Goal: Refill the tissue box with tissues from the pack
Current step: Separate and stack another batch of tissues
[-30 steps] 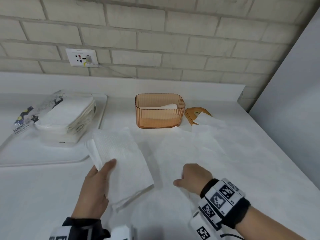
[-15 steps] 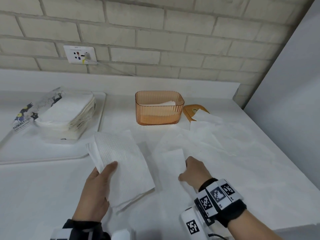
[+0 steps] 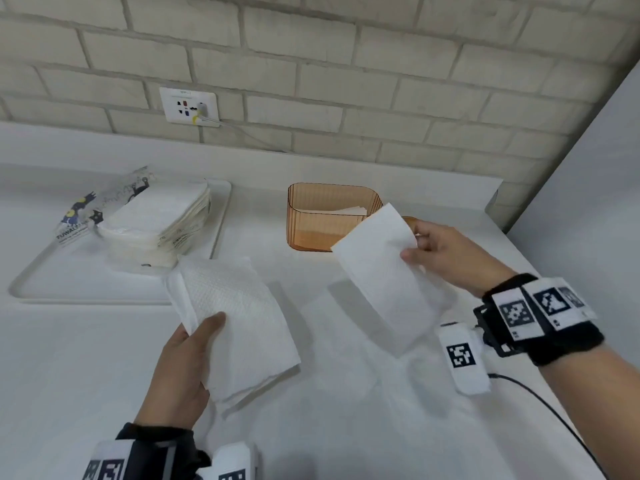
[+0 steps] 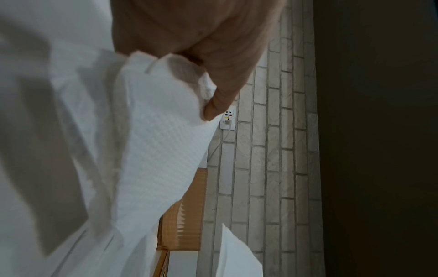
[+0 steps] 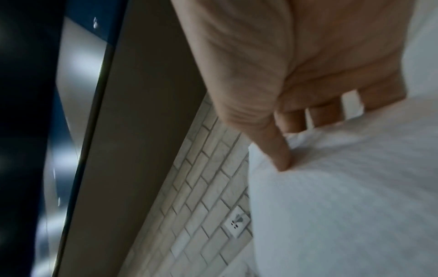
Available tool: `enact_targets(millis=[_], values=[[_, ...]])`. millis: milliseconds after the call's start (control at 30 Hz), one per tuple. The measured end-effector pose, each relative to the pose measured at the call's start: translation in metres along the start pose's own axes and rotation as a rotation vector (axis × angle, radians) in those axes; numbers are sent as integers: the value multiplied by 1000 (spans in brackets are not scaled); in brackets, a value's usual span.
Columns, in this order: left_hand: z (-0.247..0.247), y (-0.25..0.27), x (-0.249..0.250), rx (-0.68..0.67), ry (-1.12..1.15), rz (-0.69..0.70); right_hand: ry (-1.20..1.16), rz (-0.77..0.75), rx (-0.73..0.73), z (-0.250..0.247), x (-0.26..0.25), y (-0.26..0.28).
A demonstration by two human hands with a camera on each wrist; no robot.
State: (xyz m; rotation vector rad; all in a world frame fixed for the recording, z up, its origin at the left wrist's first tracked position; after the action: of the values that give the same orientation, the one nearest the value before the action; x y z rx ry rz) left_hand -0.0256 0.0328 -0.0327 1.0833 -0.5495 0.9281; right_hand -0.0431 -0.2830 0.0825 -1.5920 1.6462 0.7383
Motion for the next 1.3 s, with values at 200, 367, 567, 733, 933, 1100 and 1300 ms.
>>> enact_targets(millis=[200,367,567,733,933,1100,1300], values=[[16,12,-15,66,25,-7,565,-3,-832,39,9,-53],[25,22,-32,148,78,-5,967,-123,-976,92,27,-64],[23,32,-48,258,109,39,1062,-389,-874,105,46,-68],[32,37,-55,277,107,62,886,-359,-759,102,60,-65],[35,39,-55,273,109,72,790,-372,-738,101,62,-63],[26,44,-53,295,112,88,732,-410,-751,76,45,-76],[10,47,-44,319,147,121,506,-511,-770,24,-25,-62]])
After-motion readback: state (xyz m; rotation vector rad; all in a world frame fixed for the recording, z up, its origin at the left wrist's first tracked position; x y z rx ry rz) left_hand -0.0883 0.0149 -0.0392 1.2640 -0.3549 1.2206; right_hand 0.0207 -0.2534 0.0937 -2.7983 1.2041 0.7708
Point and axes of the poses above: each hand's wrist, its own y-axis away from the middle knuckle, its own z-axis out of the palm, x = y × z, the point moved 2 cm from there along -y, towards the middle knuckle, and after that the axes turned 10 degrees about -z, right-handed, at the moved point
